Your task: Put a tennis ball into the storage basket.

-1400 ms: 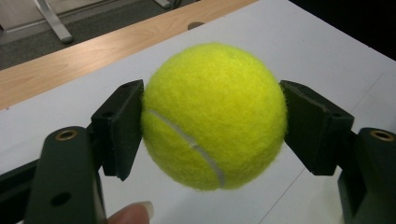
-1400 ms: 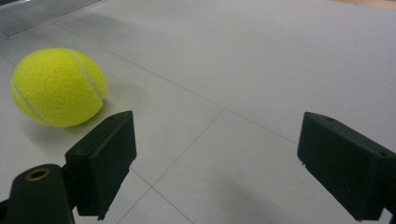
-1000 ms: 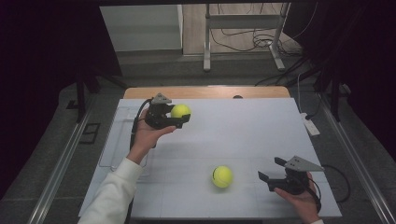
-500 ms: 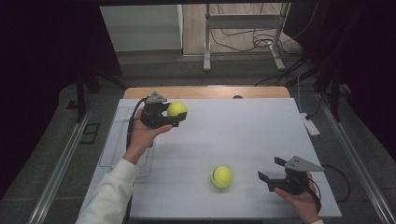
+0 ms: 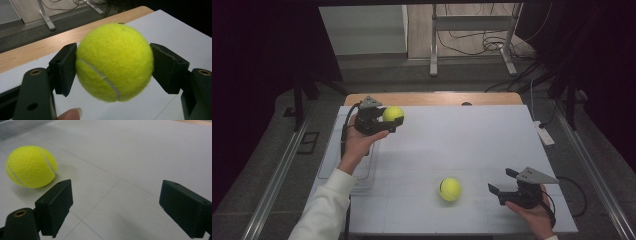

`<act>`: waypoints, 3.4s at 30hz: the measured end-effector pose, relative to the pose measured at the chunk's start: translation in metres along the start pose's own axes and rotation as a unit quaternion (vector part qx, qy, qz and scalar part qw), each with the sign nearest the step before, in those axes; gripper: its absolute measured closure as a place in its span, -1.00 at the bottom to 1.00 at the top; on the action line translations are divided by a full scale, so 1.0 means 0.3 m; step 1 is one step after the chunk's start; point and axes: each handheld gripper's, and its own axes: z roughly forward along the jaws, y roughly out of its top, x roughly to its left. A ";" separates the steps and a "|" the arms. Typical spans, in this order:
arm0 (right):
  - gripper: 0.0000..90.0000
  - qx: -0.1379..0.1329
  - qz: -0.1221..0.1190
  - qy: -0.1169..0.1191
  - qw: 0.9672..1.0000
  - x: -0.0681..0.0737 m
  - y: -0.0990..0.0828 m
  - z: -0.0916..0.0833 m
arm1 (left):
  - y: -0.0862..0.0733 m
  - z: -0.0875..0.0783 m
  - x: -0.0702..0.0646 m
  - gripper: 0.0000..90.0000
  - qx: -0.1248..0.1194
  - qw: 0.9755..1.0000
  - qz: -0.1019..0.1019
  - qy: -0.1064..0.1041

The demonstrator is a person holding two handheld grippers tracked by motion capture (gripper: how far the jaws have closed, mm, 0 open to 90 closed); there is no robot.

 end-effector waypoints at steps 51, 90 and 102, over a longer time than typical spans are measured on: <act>-0.73 0.001 0.001 -0.004 1.000 -0.002 -0.001 0.002 | -0.052 -0.086 0.211 -0.39 0.009 0.996 -0.049 0.079; -0.73 0.003 0.002 0.000 1.000 -0.001 -0.001 0.005 | -0.103 -0.124 0.325 -0.39 0.031 0.988 -0.079 0.127; -0.73 0.003 0.002 0.000 1.000 -0.001 -0.001 0.006 | -0.108 -0.118 0.365 -0.39 0.044 0.985 -0.091 0.143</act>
